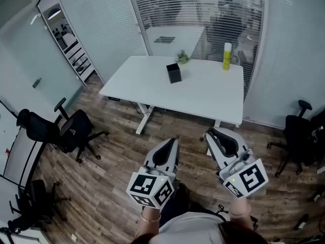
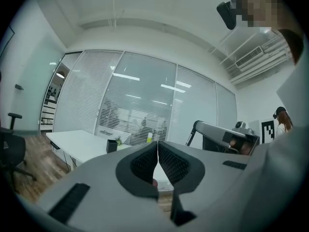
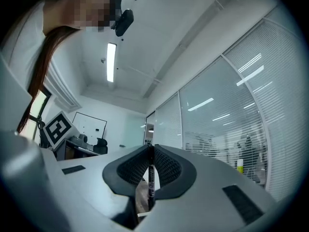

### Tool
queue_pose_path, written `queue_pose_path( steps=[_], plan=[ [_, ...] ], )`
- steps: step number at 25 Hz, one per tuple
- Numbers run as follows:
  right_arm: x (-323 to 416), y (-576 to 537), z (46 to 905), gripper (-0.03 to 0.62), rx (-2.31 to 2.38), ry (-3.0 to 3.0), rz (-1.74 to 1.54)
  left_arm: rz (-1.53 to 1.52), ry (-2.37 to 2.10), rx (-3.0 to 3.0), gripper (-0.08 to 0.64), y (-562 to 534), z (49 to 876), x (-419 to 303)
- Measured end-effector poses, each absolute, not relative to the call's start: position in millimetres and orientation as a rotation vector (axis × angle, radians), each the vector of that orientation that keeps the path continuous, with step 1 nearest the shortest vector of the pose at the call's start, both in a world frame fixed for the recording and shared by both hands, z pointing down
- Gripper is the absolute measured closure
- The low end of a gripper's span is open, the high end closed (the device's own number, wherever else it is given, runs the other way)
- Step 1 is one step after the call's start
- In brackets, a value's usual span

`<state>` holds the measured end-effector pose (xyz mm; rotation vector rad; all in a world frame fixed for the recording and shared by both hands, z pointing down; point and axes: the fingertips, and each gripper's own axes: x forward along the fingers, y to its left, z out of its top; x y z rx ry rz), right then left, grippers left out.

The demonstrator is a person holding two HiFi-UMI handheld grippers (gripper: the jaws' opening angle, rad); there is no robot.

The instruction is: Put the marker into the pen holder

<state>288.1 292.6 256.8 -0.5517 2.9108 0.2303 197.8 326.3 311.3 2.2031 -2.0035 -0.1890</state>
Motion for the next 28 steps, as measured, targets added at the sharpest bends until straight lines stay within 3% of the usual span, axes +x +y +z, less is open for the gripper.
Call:
queue_pose_path(
  steps=[28],
  plan=[
    [135, 159, 248, 0.535, -0.731, 2.838, 0.304, -0.237, -1.818, 2.361, 0.537, 182, 312, 50]
  ],
)
